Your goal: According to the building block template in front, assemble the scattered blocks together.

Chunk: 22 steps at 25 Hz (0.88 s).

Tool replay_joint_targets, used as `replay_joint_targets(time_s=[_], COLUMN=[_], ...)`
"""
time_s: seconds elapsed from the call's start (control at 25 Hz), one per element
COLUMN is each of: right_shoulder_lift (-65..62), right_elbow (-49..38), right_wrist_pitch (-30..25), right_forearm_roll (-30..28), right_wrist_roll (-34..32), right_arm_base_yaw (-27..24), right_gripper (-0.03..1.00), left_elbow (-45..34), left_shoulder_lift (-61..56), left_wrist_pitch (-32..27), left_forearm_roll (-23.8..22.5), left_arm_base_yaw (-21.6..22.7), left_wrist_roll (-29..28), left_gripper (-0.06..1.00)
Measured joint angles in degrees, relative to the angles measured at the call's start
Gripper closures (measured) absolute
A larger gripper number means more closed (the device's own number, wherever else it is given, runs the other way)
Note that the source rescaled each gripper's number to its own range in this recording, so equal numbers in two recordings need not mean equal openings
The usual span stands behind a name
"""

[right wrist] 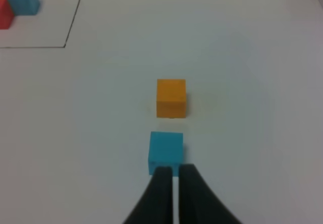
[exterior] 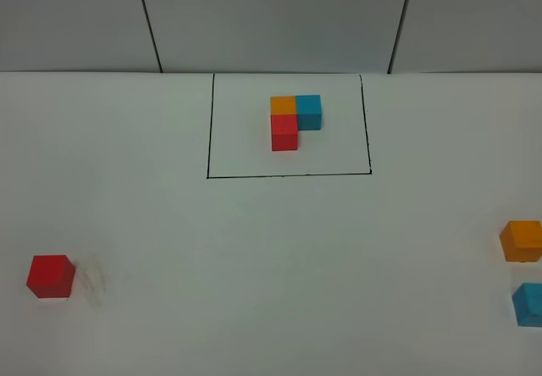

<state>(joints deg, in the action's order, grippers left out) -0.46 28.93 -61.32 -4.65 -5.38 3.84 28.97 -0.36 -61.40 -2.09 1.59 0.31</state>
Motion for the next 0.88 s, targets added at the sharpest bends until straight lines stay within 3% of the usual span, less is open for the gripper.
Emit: replay_joint_targets(time_s=[0.88], right_shoulder_lift=[0.00], right_elbow=[0.00], right_wrist_pitch=[0.00], right_forearm_roll=[0.00], right_wrist_roll=[-0.08], right_arm_base_yaw=[0.00], right_gripper=[0.97], left_elbow=[0.00], left_shoulder_lift=[0.00], left_wrist_pitch=[0.00], left_forearm_roll=[0.00], left_arm_base_yaw=[0.00], left_wrist_roll=[0.00], left_gripper=[0.94])
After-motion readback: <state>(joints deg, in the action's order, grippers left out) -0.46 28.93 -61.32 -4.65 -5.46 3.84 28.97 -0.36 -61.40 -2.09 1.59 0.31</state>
